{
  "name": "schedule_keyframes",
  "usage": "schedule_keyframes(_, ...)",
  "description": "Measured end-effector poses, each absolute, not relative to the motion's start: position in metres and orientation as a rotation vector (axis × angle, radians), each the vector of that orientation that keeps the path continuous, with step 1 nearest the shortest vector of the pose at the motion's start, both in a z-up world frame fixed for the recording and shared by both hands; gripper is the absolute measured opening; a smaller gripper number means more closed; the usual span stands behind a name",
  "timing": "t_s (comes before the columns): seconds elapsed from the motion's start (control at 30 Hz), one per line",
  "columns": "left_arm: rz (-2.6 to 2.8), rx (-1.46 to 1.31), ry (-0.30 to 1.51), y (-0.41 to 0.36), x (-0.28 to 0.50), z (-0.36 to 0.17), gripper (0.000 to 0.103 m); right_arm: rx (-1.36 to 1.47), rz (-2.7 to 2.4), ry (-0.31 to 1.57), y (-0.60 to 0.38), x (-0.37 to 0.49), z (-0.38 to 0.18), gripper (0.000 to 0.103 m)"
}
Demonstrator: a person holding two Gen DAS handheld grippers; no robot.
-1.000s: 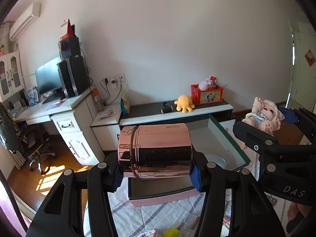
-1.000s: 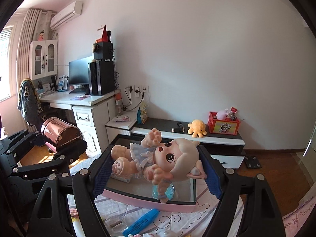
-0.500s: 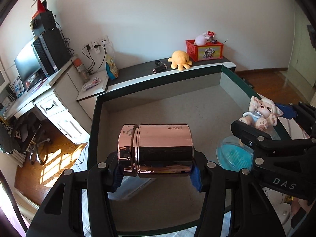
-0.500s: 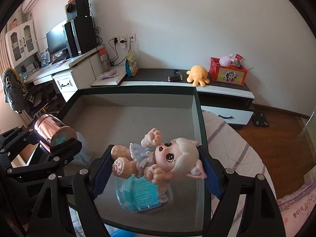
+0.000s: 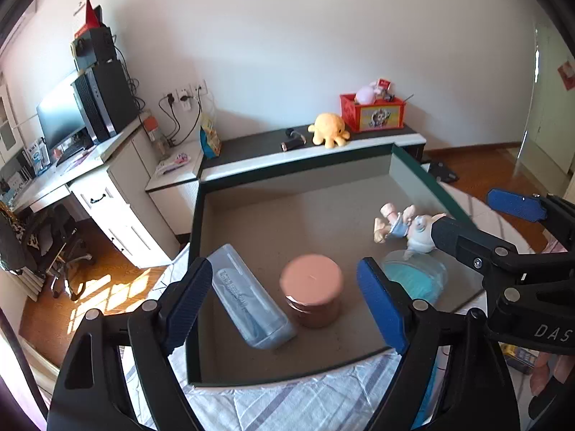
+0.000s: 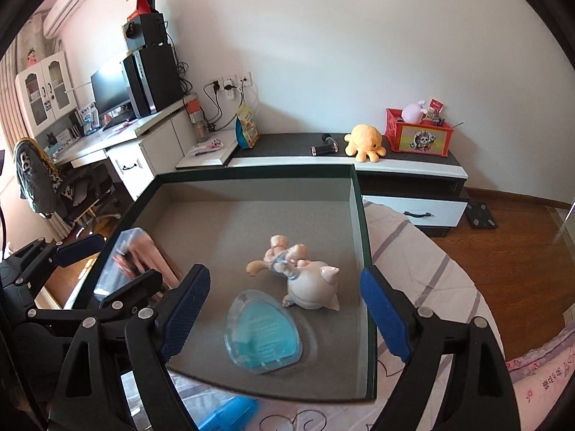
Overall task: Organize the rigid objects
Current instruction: 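Open both grippers and withdraw them from the pink box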
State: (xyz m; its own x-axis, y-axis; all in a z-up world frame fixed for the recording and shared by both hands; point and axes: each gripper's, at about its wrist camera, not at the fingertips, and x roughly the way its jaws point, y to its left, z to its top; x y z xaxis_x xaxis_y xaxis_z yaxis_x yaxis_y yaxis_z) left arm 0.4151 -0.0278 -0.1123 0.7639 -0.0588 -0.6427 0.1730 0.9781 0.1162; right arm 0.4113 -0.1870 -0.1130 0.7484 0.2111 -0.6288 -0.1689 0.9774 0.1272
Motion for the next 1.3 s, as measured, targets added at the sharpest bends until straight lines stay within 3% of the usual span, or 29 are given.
schedule_keyframes(0.07,-0.117,0.146,0.627,-0.019,0.389,-0.092,0.097,0.069,0.214,0.641,-0.186,0.387,-0.093,0.089)
schedule_keyframes(0.27,-0.076,0.073,0.459,0.004,0.299,-0.044,0.103,0.043,0.211,0.478,-0.175,0.3,-0.038,0.089)
schedule_keyframes(0.77,-0.004,0.025,0.217,0.023,0.097,-0.01,0.103,-0.028,0.167,0.237,-0.15,0.097,0.002,0.09)
schedule_keyframes(1.3,-0.004,0.009,0.132,0.024,0.025,0.003,0.103,-0.023,0.142,0.145,-0.151,0.017,0.013,0.09)
